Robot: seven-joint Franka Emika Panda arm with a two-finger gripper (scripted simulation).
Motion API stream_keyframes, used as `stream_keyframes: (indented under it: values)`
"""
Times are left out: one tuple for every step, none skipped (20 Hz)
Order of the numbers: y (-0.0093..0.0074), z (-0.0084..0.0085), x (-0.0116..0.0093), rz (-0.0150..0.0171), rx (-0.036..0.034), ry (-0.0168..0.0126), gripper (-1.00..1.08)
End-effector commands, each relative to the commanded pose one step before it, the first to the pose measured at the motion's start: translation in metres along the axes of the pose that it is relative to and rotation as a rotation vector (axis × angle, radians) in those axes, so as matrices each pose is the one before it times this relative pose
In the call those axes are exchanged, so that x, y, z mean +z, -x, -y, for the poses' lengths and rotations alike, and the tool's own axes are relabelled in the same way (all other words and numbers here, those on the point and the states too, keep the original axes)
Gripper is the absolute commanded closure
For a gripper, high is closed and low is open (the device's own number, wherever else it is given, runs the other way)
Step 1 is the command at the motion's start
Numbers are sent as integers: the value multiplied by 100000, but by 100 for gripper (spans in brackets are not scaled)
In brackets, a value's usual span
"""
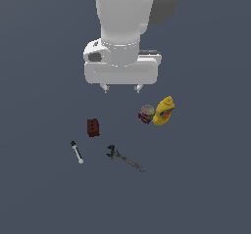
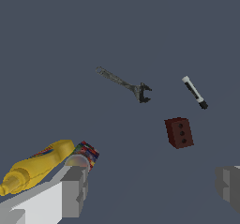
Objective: Pick up a designated object from a clutter of objects.
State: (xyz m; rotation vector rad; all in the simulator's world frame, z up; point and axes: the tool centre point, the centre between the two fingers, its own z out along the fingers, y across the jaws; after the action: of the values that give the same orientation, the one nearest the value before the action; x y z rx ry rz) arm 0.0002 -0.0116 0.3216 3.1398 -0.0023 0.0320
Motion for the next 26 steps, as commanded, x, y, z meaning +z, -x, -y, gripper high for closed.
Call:
stream_keyframes:
  values:
    - [0,-1,0,0,0,0,-92]
    - [-7,-14,-19,-24,-57,30,-92]
    - [-25,-70,-46,-55,-128,66,-92]
    - [-38,-98,-83,-102,-236,123,-92]
    - [-52,-144,-117,-139,-317,168,-92]
    - [-63,-182,-157,-183,-407,220,-92]
    - [-66,-209,-192,-216,-460,257,-92]
    - [-50,-181,-176,-188,-375,219,-92]
    - [-31,-139,-155,-157,-280,174,-92]
    - [-14,-96,-131,-125,-187,127,-92]
    - [2,-52,-105,-92,-95,80,-92]
    - [-1,-16,-39,0,0,0,-92]
    - [27,28,-28,-35,59,-3,-92]
    - [3,25,26,0,0,0,-92]
    - [-42,-36,88,69,-68,-11,-92]
    - [-56,-58,83,32,-174,45,-92]
    - [-82,-87,105,34,-280,80,-92]
    - [-107,-128,131,37,-367,108,-92]
    - [-133,-156,163,46,-471,137,-92]
    - [-157,-188,201,60,-561,157,-92]
    - [-180,-219,244,77,-646,172,-92]
    - [-202,-249,287,94,-737,186,-92]
    - [-222,-281,326,108,-832,201,-92]
    - [-241,-318,363,120,-930,215,-92]
    - [-257,-354,404,134,-1030,226,-92]
    - [-272,-392,450,149,-1129,230,-92]
